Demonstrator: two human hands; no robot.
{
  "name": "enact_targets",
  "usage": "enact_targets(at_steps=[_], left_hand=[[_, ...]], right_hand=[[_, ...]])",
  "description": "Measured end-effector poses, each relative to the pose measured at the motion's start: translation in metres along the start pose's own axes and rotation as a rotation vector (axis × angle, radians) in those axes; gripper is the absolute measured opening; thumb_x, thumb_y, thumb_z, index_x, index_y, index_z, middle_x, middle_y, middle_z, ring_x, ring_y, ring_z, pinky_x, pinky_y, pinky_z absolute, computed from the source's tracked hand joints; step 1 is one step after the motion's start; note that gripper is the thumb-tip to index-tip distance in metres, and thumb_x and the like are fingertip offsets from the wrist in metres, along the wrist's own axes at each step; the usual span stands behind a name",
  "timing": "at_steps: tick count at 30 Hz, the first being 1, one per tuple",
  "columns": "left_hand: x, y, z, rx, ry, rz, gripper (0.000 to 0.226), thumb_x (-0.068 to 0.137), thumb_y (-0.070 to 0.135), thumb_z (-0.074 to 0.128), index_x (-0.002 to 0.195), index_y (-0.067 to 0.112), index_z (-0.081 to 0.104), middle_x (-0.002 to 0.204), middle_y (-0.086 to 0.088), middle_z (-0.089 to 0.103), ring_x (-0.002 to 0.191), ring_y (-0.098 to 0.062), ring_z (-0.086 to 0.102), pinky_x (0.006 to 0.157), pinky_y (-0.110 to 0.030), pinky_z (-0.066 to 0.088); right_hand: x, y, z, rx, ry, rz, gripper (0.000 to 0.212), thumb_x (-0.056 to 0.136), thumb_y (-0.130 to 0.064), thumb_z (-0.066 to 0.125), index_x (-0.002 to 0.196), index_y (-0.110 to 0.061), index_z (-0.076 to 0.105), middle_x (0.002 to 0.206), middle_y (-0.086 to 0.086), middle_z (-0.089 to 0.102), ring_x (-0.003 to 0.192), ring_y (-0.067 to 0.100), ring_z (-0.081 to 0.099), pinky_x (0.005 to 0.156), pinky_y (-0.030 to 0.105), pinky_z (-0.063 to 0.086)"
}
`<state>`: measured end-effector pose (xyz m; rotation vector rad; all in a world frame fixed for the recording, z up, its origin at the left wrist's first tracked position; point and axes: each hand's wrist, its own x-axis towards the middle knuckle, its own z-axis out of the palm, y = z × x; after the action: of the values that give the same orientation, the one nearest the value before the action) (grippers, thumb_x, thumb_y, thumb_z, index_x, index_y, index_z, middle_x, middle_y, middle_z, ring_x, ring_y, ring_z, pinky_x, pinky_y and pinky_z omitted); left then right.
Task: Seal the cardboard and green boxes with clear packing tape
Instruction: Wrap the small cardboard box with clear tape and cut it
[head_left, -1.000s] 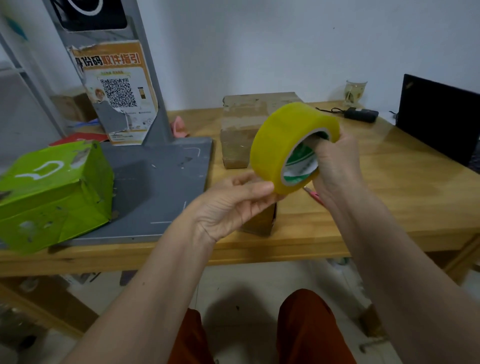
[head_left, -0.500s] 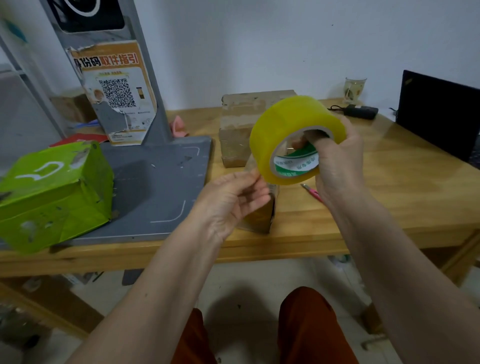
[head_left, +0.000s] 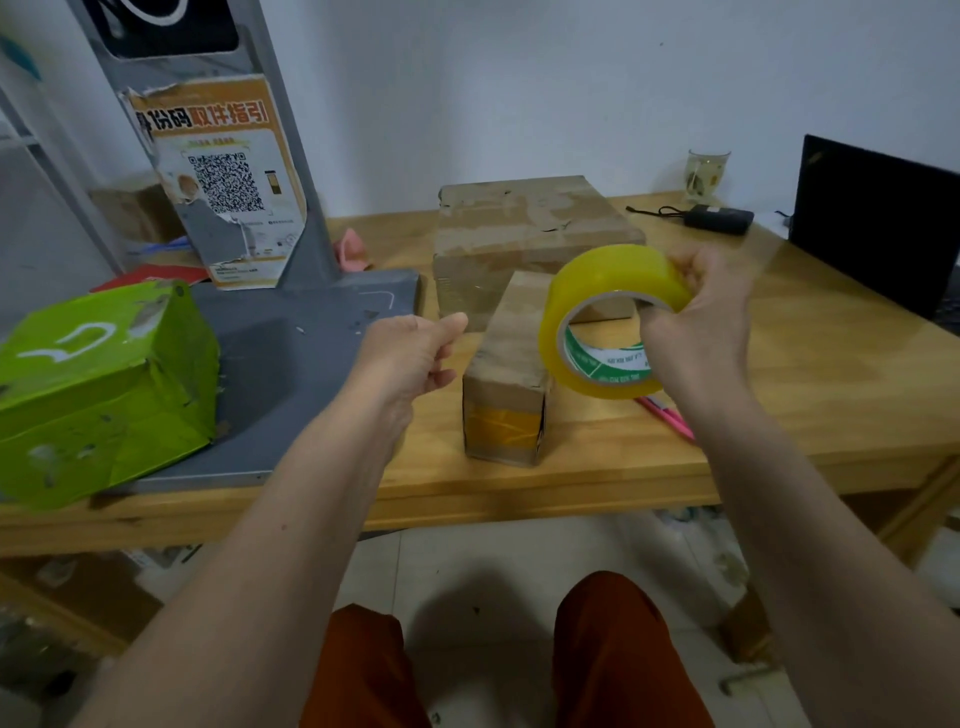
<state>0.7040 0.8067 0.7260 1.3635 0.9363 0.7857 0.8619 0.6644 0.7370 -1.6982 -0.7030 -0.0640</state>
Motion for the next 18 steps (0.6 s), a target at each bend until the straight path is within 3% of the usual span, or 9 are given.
enact_targets(at_steps=[4, 8, 12, 15, 18], left_hand=[[0.007, -0.006, 0.005, 0.114, 0.062, 0.017, 0.035, 0.089, 0.025, 0.071, 0.064, 0.016, 0.048, 0.070, 0.001, 0.050, 0.069, -0.013, 0.049, 0.060, -0.025, 0.048], [0.010, -0.013, 0.010, 0.184, 0.083, 0.016, 0.032, 0.091, 0.026, 0.068, 0.068, 0.014, 0.050, 0.083, 0.002, 0.054, 0.085, -0.013, 0.051, 0.060, -0.023, 0.046], [0.011, -0.023, 0.015, 0.116, 0.063, -0.090, 0.030, 0.093, 0.031, 0.066, 0.071, 0.014, 0.052, 0.078, -0.004, 0.053, 0.075, -0.017, 0.051, 0.071, -0.033, 0.052], [0.008, -0.029, 0.018, 0.158, 0.046, -0.138, 0.030, 0.098, 0.035, 0.056, 0.075, 0.015, 0.054, 0.067, -0.001, 0.046, 0.062, -0.015, 0.043, 0.059, -0.027, 0.043], [0.012, -0.022, 0.015, 0.314, -0.032, -0.148, 0.028, 0.099, 0.037, 0.053, 0.086, 0.013, 0.059, 0.083, -0.005, 0.052, 0.072, -0.017, 0.048, 0.059, -0.026, 0.046]], right_hand=[[-0.002, 0.006, 0.002, -0.097, -0.031, 0.018, 0.033, 0.079, 0.001, 0.060, 0.107, -0.016, 0.059, 0.084, -0.003, 0.060, 0.077, 0.014, 0.058, 0.060, 0.027, 0.043], [-0.005, 0.010, 0.003, -0.173, -0.063, 0.007, 0.029, 0.081, 0.000, 0.059, 0.101, -0.020, 0.053, 0.076, -0.009, 0.054, 0.069, 0.004, 0.051, 0.053, 0.023, 0.037], [-0.009, 0.014, 0.002, -0.202, -0.086, 0.001, 0.029, 0.081, 0.001, 0.057, 0.100, -0.020, 0.050, 0.075, -0.008, 0.050, 0.068, 0.011, 0.049, 0.054, 0.028, 0.032], [-0.012, 0.016, 0.002, -0.191, -0.082, 0.009, 0.029, 0.081, 0.002, 0.056, 0.104, -0.016, 0.053, 0.081, -0.001, 0.056, 0.077, 0.019, 0.052, 0.063, 0.028, 0.036], [-0.014, 0.019, 0.001, -0.188, -0.084, 0.016, 0.030, 0.081, 0.003, 0.055, 0.105, -0.015, 0.053, 0.083, 0.002, 0.057, 0.078, 0.020, 0.054, 0.064, 0.031, 0.039]])
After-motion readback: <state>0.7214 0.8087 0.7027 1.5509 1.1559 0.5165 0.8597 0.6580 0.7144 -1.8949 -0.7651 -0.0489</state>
